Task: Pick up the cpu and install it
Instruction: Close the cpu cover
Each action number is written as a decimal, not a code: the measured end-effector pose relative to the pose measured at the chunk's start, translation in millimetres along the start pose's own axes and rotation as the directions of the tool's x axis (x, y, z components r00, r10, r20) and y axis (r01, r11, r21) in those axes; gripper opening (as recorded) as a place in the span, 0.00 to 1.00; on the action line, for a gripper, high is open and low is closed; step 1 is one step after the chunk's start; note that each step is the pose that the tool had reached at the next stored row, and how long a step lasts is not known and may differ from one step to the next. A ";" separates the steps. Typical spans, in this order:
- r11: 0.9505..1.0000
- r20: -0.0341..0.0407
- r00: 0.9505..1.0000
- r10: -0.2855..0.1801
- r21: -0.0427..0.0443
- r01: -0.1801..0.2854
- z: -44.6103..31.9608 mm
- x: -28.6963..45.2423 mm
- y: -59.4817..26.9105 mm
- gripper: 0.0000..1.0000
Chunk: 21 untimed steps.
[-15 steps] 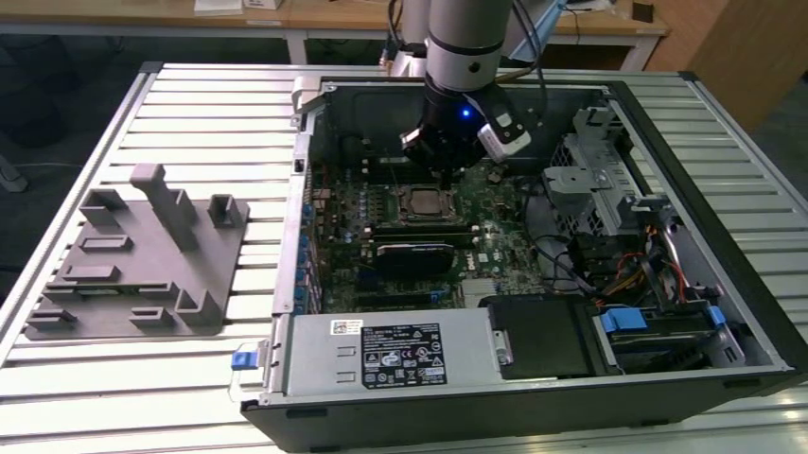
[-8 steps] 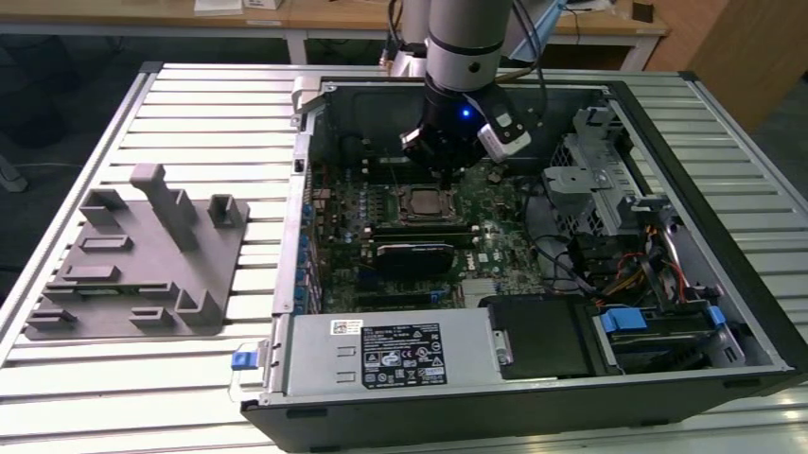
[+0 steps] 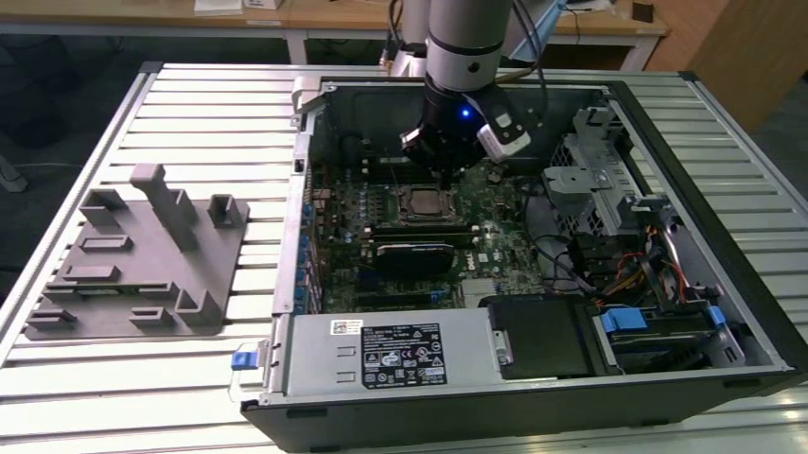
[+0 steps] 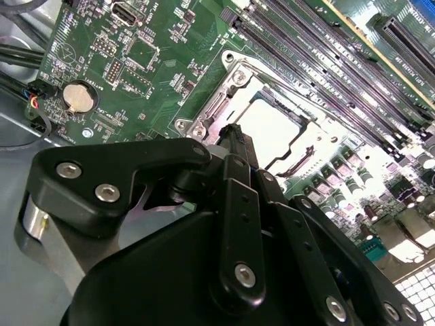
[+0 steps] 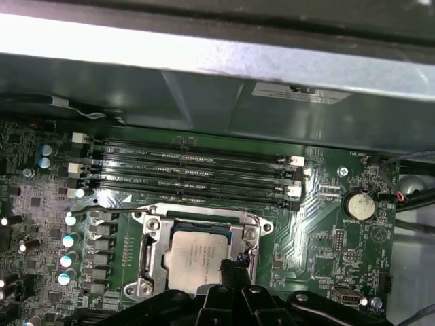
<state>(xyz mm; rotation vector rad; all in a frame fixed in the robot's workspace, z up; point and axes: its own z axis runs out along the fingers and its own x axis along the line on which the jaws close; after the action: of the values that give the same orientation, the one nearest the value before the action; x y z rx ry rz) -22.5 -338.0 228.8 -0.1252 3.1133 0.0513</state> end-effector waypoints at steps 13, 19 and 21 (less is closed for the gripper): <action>0.999 0.001 0.999 0.035 0.001 -0.035 0.0 0.0 -0.1 0.11; 0.999 0.001 0.999 0.036 0.001 -0.036 -0.1 5.3 0.3 0.11; 0.999 0.001 0.999 0.038 0.001 -0.038 -0.1 7.6 0.5 0.11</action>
<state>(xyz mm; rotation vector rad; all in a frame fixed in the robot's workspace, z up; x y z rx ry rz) -30.1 -338.0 228.7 -0.0663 3.1145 0.0505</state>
